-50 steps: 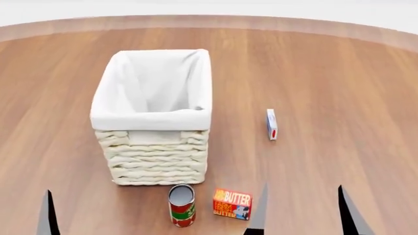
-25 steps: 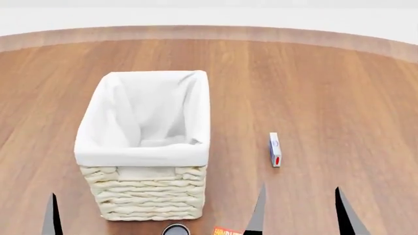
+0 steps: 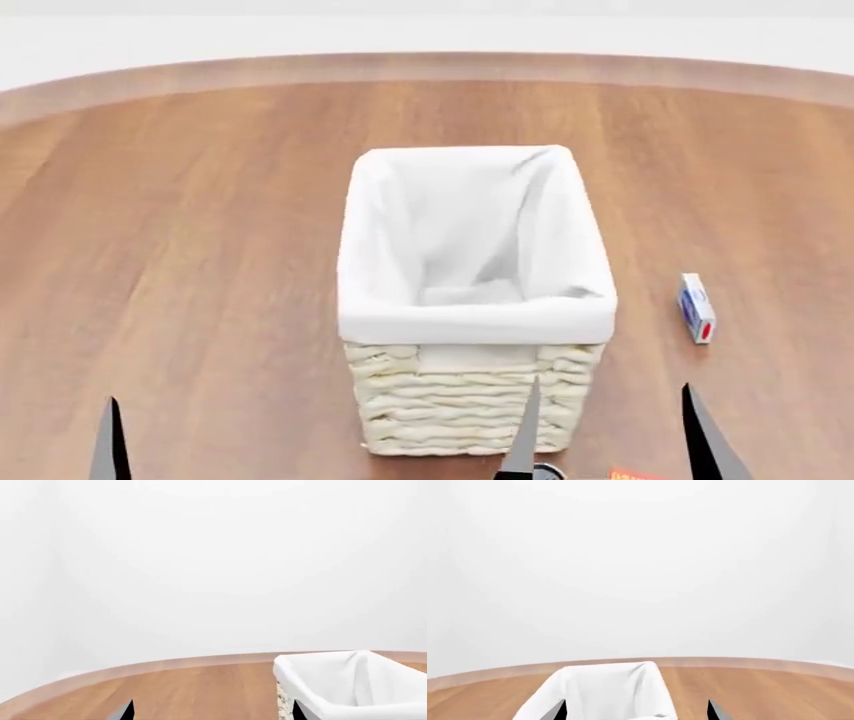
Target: Pick up the alphabet soup and put it in the basket.
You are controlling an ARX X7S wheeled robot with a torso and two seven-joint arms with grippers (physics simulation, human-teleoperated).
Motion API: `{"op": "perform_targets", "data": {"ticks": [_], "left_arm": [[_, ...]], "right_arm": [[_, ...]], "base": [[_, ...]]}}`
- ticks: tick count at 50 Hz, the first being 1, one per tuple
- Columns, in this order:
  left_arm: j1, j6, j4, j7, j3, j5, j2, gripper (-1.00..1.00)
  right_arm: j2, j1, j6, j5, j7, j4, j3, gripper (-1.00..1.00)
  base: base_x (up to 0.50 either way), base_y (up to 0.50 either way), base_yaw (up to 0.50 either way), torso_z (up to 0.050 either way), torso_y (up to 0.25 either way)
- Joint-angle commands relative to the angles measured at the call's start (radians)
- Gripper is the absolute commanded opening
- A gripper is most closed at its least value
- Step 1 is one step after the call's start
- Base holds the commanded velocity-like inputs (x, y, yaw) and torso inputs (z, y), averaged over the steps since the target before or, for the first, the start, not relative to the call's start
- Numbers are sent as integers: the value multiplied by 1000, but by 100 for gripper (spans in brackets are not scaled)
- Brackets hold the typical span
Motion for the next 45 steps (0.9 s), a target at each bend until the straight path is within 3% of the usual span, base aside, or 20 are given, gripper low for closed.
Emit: {"op": "perform_targets", "data": {"ticks": [1, 9, 22, 28, 36, 38, 40, 45], "left_arm": [[-1, 1, -2, -8, 7, -5, -9, 100], [-1, 5, -6, -14, 8, -10, -13, 100], [-6, 24, -39, -29, 28, 21, -25, 100], [-21, 37, -78, -44, 31, 36, -24, 100], [-32, 43, -108, -47, 33, 28, -26, 100], [-33, 47, -115, -51, 30, 32, -29, 100], [-40, 48, -131, -54, 20, 22, -28, 100], [-39, 40, -126, -63, 28, 32, -30, 100]], "right_arm": [[10, 0, -7, 4, 10, 6, -8, 100], [13, 0, -21, 10, 14, 12, -13, 100], [66, 3, -22, 8, 0, -8, 1, 100], [172, -39, -58, 105, -86, 71, 129, 100], [245, -189, -200, 70, -96, 202, 332, 100], [248, -216, -217, 44, -76, 210, 370, 100], [247, -301, -237, 156, -98, 199, 484, 100], [222, -432, -326, 243, -170, 247, 605, 100]], "base": [[0, 500, 0, 0, 0], [0, 500, 0, 0, 0], [0, 0, 0, 0, 0], [0, 0, 0, 0, 0], [0, 0, 0, 0, 0], [0, 0, 0, 0, 0], [0, 0, 0, 0, 0], [0, 0, 0, 0, 0]]}}
